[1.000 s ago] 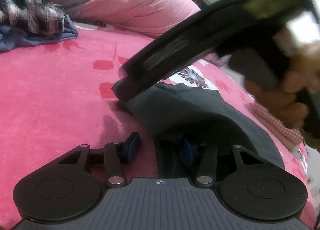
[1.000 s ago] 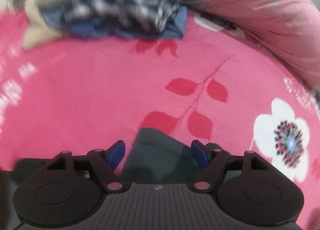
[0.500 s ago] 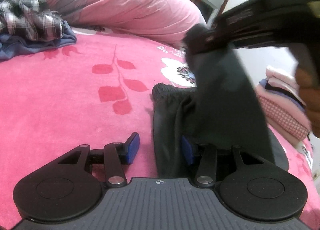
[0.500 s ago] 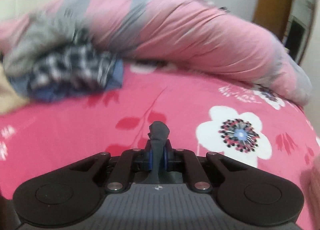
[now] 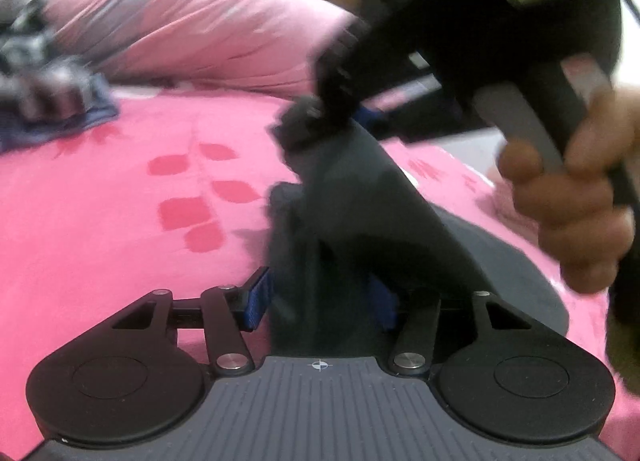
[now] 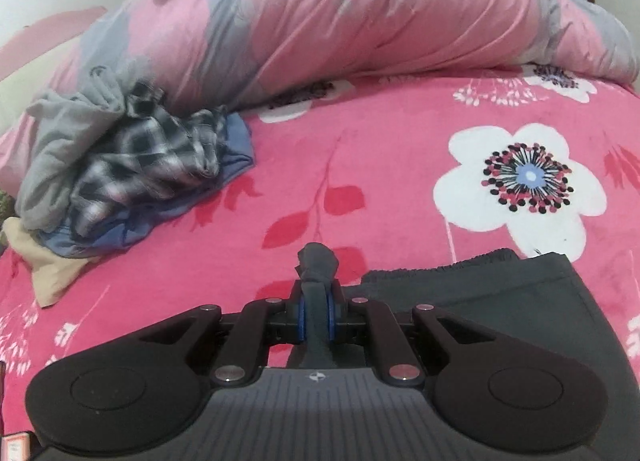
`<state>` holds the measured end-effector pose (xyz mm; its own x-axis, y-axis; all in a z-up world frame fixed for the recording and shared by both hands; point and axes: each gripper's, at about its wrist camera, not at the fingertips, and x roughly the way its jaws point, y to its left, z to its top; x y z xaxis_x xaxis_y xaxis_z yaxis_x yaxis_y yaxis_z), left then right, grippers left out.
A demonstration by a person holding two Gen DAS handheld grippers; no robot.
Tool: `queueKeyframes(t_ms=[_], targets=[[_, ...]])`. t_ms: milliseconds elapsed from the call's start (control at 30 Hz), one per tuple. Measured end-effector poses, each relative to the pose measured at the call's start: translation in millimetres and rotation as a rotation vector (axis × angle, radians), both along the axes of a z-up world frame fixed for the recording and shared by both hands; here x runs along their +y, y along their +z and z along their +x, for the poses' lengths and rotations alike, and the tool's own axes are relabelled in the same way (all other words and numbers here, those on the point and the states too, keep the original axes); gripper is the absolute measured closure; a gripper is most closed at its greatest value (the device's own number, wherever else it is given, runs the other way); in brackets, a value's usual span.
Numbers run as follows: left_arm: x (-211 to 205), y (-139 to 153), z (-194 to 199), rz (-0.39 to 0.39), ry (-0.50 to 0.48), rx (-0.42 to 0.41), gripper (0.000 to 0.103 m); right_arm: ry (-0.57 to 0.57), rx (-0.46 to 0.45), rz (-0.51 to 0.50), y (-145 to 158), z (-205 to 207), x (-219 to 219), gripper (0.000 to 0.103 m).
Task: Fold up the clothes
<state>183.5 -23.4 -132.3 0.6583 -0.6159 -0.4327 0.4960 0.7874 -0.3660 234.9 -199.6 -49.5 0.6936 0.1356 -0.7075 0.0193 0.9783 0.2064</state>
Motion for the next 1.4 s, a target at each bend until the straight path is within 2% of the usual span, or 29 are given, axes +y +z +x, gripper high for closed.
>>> queueKeyframes(t_ms=[200,300,433,633,733,867,967,1067,1100,1133,1267,1333,1400], targets=[[37,9,9,-0.088,0.142,0.033,0.050,-0.056,0.009,0.040,-2,-4,-18,0.093],[40,13,14,-0.148,0.122,0.026,0.050,-0.067,0.022,0.046,-6,0,-19,0.093],[15,9,23,-0.076,0.091,0.016,0.050,-0.072,0.028,0.060,-12,4,-13,0.093],[-6,0,36,-0.052,0.032,0.072,0.050,-0.082,0.029,0.102,-15,1,-14,0.093],[4,-2,36,-0.070,0.055,0.101,0.050,-0.080,0.038,0.118,-18,4,-13,0.092],[19,-5,37,-0.098,0.090,0.142,0.050,-0.055,0.092,0.163,-35,17,-10,0.089],[30,-7,38,-0.119,0.116,0.173,0.050,-0.035,0.133,0.208,-50,28,-9,0.083],[51,-3,29,-0.134,0.171,0.195,0.050,-0.017,0.168,0.284,-66,38,-14,0.065],[61,-1,25,-0.139,0.196,0.200,0.050,-0.005,0.181,0.312,-70,41,-14,0.054],[71,1,20,-0.143,0.221,0.205,0.050,0.008,0.185,0.336,-73,43,-15,0.053],[90,15,-19,-0.146,0.256,0.179,0.050,0.058,0.138,0.403,-53,34,-21,0.048],[93,22,-41,-0.158,0.240,0.154,0.050,0.078,0.079,0.452,-36,20,-32,0.042],[92,29,-64,-0.173,0.205,0.125,0.050,0.089,0.006,0.497,-16,-4,-47,0.040]])
